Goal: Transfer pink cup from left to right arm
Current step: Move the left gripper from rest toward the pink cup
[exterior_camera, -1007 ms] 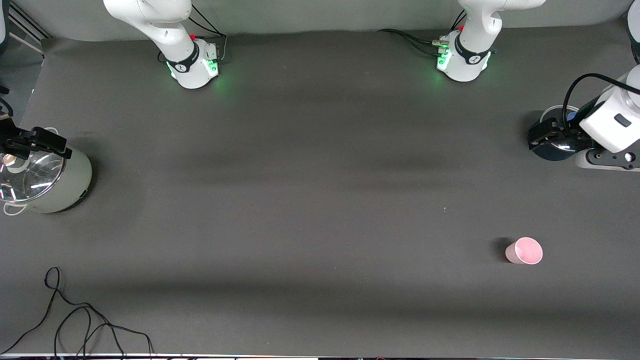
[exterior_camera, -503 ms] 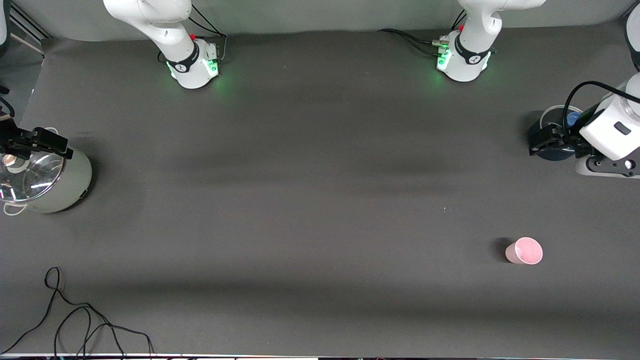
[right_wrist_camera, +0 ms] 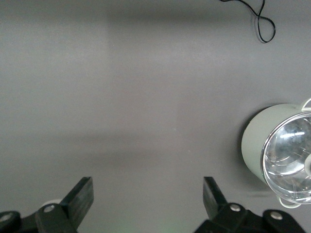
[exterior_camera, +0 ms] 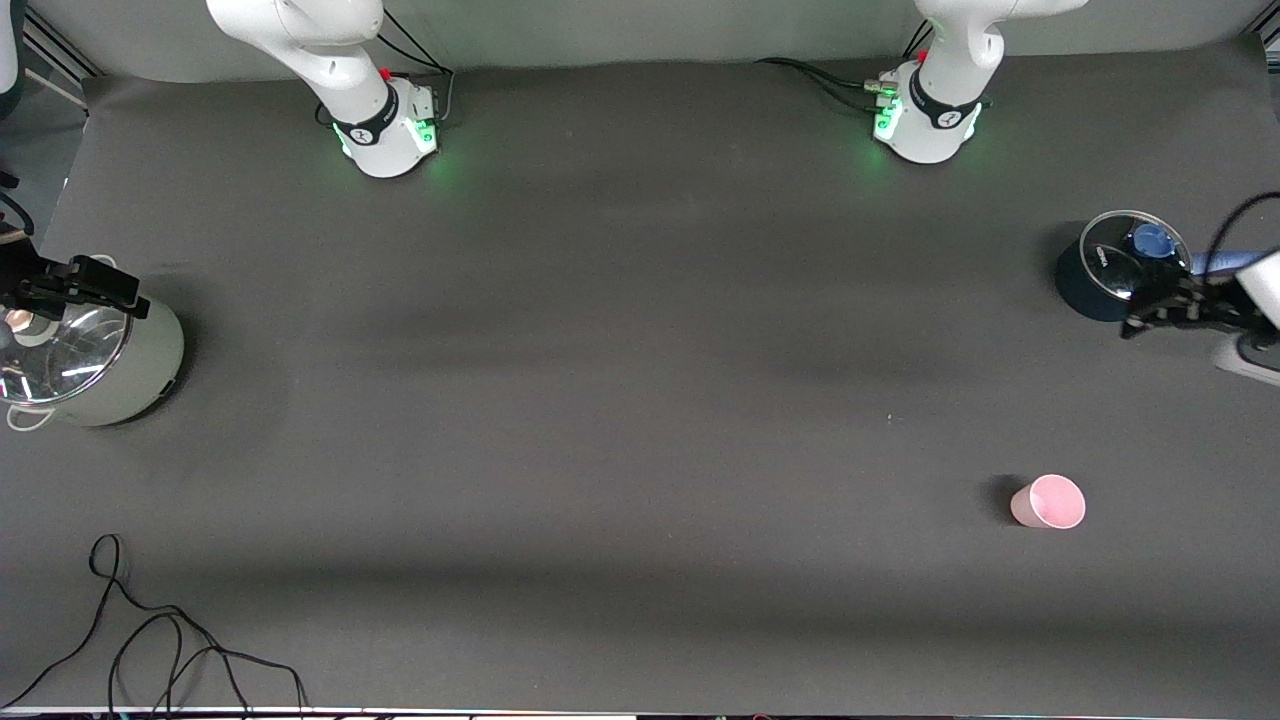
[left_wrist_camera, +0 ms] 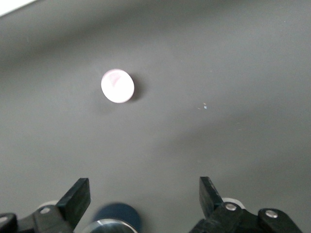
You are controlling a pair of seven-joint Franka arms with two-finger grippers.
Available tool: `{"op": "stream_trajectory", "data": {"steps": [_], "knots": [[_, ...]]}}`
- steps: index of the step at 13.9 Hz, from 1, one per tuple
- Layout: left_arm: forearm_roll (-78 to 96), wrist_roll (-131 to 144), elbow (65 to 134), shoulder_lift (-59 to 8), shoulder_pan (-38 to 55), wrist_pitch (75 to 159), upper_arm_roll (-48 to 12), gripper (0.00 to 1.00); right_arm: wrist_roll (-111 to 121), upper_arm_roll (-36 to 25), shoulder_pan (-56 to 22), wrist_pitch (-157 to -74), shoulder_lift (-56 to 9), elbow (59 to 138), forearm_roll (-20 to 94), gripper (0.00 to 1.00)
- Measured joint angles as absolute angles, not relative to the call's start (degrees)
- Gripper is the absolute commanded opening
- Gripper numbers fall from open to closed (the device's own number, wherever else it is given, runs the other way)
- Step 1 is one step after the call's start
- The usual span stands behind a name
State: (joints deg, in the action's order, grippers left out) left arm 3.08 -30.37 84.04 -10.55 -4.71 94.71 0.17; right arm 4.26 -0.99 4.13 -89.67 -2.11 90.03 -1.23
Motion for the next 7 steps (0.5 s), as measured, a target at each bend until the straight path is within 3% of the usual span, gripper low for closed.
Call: {"op": "stream_trajectory", "data": {"steps": [7], "knots": [[21.0, -69.59, 83.44, -23.1, -18.38, 104.14, 0.48, 1.0, 4.26, -0.89, 4.04, -89.58, -2.23, 90.08, -1.22, 1.0]]}}
